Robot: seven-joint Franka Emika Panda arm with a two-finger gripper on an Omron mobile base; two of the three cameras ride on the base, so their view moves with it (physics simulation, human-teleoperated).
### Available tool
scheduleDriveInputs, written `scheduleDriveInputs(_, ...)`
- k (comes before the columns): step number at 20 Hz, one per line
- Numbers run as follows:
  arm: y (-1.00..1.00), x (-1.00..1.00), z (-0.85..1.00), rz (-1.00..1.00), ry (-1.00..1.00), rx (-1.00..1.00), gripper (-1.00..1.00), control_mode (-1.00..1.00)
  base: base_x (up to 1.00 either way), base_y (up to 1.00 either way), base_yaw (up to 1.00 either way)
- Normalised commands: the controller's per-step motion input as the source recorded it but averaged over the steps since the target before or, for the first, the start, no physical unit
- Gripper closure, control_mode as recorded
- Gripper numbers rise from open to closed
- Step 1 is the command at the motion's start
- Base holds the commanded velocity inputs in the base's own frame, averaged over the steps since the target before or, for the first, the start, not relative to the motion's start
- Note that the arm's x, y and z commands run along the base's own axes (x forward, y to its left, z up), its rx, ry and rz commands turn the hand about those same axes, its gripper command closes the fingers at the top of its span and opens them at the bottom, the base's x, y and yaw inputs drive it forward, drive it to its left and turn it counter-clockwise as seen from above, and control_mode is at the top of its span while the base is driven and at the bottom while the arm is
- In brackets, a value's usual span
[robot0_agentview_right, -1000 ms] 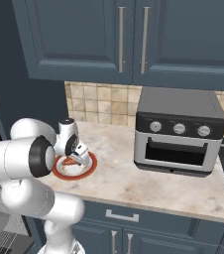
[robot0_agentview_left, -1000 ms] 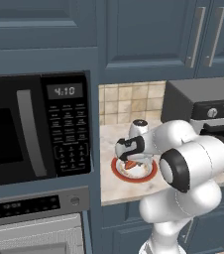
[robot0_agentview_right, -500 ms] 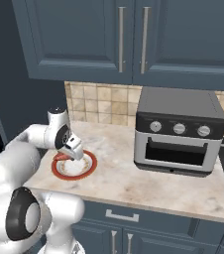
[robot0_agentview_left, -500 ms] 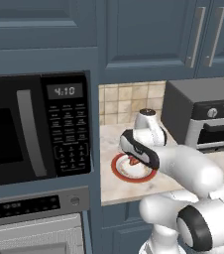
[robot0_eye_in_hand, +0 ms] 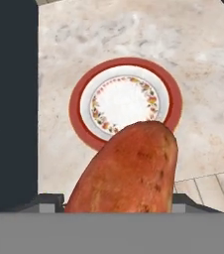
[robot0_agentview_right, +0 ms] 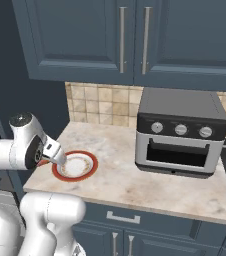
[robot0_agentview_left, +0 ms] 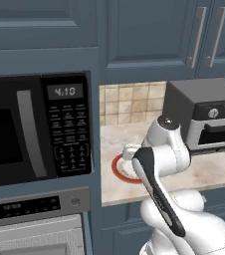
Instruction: Place the sweet potato on the bottom rack of the oven.
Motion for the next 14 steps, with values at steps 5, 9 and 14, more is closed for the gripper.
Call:
scheduleDriveInputs(5,0.47,-1.00,0.84,0.19,-0.15,-0.01,1.00,-1.00,0.00,0.00,0.00)
scheduleDriveInputs(9,0.95,-0.92,0.01,0.13,-0.11,0.00,1.00,-1.00,0.00,0.00,0.00)
scheduleDriveInputs(14,1.00,-0.96,-0.28,0.09,-0.11,0.00,1.00,-1.00,0.00,0.00,0.00)
